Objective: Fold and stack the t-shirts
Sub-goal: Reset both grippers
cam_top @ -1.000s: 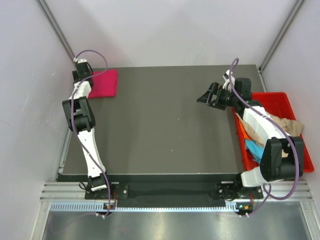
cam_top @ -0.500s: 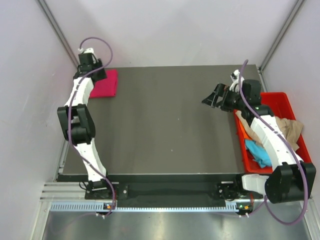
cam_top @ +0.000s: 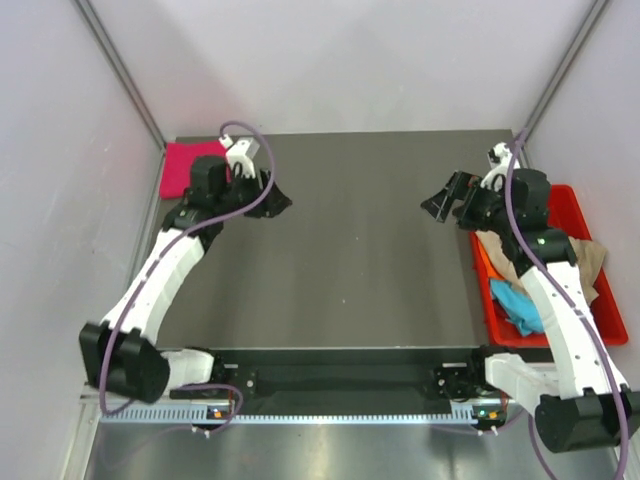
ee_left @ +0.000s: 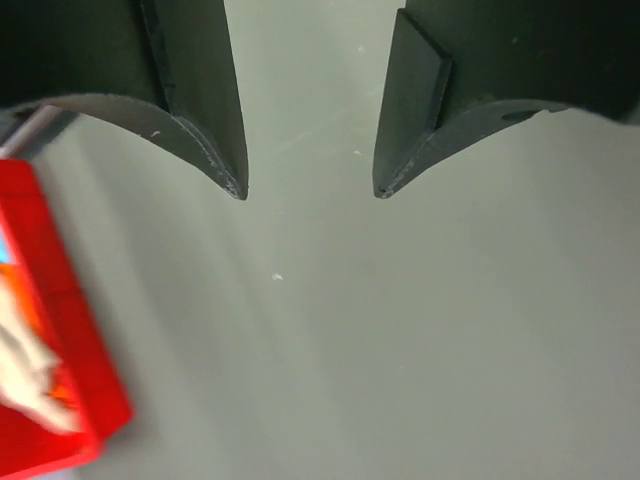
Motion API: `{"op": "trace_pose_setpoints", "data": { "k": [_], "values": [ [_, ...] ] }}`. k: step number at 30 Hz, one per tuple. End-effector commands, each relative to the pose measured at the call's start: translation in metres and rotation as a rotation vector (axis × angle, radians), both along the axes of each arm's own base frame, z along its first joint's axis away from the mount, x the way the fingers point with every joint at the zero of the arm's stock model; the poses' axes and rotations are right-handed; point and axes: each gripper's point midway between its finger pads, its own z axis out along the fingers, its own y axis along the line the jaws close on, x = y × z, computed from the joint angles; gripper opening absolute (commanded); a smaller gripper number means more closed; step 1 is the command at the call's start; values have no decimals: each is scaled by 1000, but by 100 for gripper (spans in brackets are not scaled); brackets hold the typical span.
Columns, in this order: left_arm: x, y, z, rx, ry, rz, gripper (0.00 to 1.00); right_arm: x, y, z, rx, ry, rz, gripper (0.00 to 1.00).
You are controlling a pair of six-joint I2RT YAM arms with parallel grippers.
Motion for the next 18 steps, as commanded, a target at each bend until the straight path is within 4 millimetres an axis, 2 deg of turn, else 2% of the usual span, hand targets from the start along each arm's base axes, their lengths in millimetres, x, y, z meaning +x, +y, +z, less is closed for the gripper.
{"op": "trace_pose_setpoints", "data": {
  "k": [1,3,5,6,8,12,18],
  "values": [
    [-37,-9,31,-122,-70,-74,59,-9,2,35,17,-94,8,100],
    [-54,-7,38,-142,-94,-83,67,-13,-4,37,6,-108,-21,100],
    [-65,-3,46,-146,-128,-78,82,-17,-5,40,6,-130,-24,100],
    [-67,-1,44,-136,-131,-70,86,-19,-6,37,1,-127,-24,100],
    [-73,3,47,-130,-146,-55,87,-24,-7,40,1,-146,-31,100],
    [-76,6,51,-143,-147,-30,99,-31,-8,39,5,-171,-31,100],
    [-79,4,59,-175,-167,-34,99,-37,-10,33,1,-168,-38,100]
  ]
}}
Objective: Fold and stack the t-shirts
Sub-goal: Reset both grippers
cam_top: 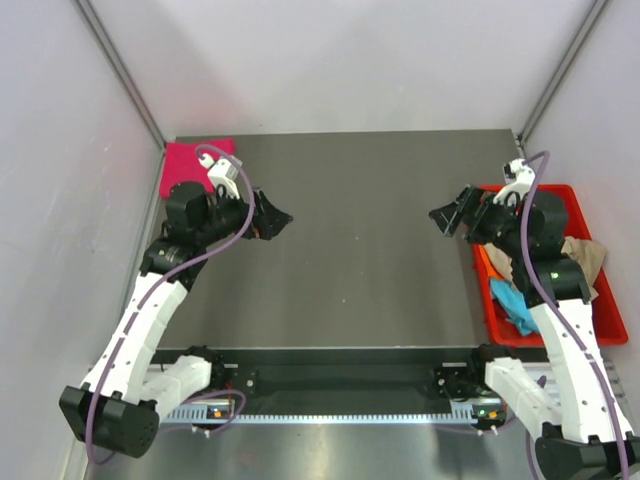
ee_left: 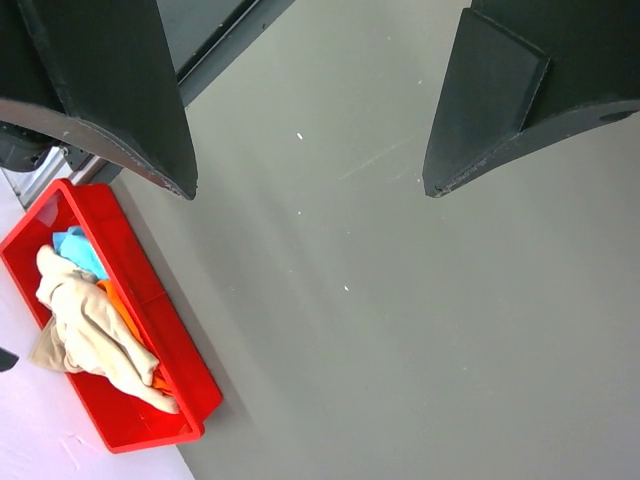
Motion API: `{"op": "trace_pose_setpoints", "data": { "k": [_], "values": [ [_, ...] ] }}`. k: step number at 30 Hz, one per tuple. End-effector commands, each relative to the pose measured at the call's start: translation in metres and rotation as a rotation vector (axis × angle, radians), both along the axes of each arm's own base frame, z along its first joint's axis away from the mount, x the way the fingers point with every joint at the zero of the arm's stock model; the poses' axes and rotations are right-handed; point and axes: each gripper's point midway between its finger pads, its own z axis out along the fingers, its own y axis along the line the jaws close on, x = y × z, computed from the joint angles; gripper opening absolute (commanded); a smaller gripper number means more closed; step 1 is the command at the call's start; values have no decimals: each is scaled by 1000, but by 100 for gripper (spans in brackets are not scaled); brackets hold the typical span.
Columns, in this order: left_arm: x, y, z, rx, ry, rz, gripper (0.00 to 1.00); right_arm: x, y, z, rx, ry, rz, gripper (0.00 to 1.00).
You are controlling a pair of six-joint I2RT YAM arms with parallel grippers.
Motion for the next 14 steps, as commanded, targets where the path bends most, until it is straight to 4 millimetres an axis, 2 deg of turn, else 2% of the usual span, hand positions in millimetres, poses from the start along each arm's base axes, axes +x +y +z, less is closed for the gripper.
{"op": "trace_pose_setpoints", "data": {
  "k": [1,14],
  "values": [
    [0,-2,17,-37,-60,-1,99,-3,-1,3,1,-20,-7,100],
    [-6,-5,40,-78,-130,-25,99,-8,0,-5,8,-50,-1,100]
  ]
}}
